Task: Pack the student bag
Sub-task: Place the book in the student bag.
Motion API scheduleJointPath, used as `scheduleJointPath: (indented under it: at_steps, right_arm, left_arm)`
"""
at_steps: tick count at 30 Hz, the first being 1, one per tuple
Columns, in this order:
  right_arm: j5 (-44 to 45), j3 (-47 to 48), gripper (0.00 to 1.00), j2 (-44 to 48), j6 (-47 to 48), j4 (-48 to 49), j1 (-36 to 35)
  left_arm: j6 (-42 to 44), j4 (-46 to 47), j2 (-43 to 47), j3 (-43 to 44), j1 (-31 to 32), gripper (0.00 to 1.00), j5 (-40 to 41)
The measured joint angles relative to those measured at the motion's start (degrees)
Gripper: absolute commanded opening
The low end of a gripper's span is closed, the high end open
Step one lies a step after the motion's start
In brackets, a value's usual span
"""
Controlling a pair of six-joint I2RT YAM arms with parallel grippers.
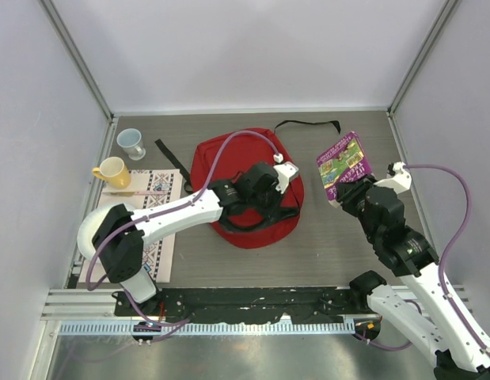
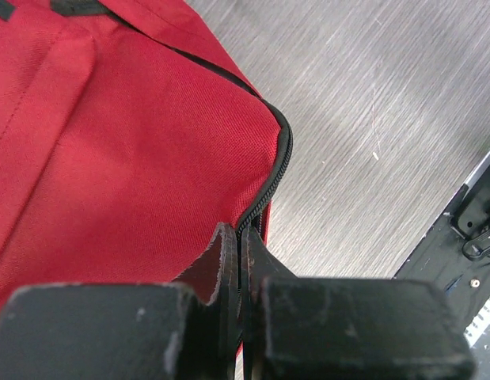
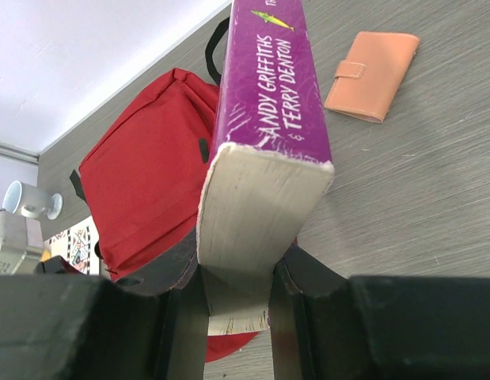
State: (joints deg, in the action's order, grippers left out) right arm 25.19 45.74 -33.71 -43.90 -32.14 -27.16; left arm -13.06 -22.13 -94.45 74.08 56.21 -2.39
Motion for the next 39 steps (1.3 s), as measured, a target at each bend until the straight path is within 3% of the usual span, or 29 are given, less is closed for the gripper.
scheduleJointPath:
  at_steps: [5,10,15,18,27,34,39]
  right_arm:
    - [0.46,0.00,0.01,0.74,0.00,-0.81,0.00]
    - [0.87,0.07,0.01,1.60,0.02,-3.04,0.00]
    - [-0.33,1.07,0.01,1.51,-0.63,-6.95,0.00]
    - [-3.17,1.07,0.01,2.01,-1.75,-8.22,0.00]
    - [-19.28,0.37,0.01,2.67,-6.54,-8.59,0.07]
    - [-36.89,-8.96,0.01,1.70,-15.10,1.84,0.07]
    - [-43.87,-10.86,0.01,-1.14,-18.12,5.57,0.04]
  left_arm:
    - [-1.84,-0.02,0.11,0.63,-2.08,0.00,-0.76]
    - [-4.33,-1.14,2.03,1.33,-8.02,0.00,-0.96]
    - [-4.98,-2.93,3.93,7.34,-15.78,0.00,0.31]
    - [-5.14,-3.28,5.14,11.06,-16.79,0.00,1.09]
    - [-8.15,0.20,9.40,11.23,-15.72,0.00,0.81]
    - [-9.16,1.36,9.64,11.17,-15.72,0.00,0.37]
    - [-9.29,1.55,9.64,11.17,-15.74,0.00,-0.48]
